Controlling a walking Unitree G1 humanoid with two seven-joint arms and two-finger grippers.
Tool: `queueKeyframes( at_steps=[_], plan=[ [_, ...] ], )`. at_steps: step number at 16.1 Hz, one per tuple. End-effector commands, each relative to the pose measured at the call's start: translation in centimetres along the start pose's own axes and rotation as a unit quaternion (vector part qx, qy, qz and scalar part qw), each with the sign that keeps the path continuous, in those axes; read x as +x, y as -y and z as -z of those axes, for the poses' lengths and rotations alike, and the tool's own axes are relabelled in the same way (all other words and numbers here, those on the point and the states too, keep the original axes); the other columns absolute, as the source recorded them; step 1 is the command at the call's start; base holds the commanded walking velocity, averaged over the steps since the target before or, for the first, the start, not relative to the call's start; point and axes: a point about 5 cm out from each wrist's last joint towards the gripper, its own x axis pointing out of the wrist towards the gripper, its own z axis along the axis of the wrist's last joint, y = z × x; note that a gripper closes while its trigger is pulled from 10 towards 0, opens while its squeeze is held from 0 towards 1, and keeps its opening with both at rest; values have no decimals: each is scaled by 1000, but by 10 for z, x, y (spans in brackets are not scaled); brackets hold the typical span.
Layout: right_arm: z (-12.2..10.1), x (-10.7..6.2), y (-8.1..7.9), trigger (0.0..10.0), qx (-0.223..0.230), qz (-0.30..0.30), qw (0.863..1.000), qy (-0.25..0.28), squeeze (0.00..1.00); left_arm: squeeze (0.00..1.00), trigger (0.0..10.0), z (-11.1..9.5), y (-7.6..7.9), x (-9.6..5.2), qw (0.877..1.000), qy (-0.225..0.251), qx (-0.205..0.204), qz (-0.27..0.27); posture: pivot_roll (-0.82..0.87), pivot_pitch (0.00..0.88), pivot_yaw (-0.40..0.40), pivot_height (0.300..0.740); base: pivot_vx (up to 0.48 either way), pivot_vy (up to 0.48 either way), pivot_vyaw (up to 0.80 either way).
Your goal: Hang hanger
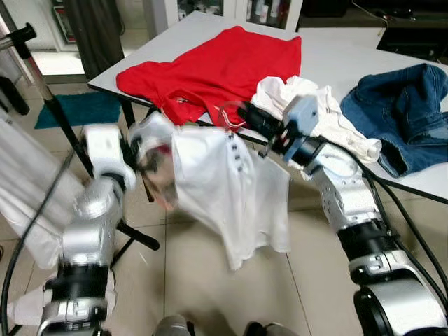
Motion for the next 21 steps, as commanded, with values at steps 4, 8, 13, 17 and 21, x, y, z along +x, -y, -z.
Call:
queueKeyframes(
  at_steps=[4, 8, 13, 17, 21],
  plan=[
    [-27, 13, 1, 0, -1, 11, 998, 64, 306, 0, 10000, -55, 28, 8, 996, 86, -8, 34, 110, 2, -35, 740, 0, 0, 0],
    [-19, 17, -13, 0, 49, 52, 995, 74, 302, 0, 10000, -49, 24, 4, 995, 78, 57, 14, 104, 0, -27, 740, 0, 0, 0],
    [-19, 22, -17, 0, 7, 69, 995, 69, 310, 0, 10000, -64, 25, 8, 992, 111, 51, 14, 98, 0, -24, 740, 0, 0, 0],
    [-26, 33, -12, 0, -38, 119, 990, 71, 306, 0, 10000, -72, 42, 6, 986, 149, 61, 45, 91, 0, -24, 740, 0, 0, 0],
    [-25, 39, -15, 0, -14, 136, 988, 75, 294, 0, 10000, -70, 55, 5, 984, 166, 38, 48, 96, 0, -30, 740, 0, 0, 0]
  ],
)
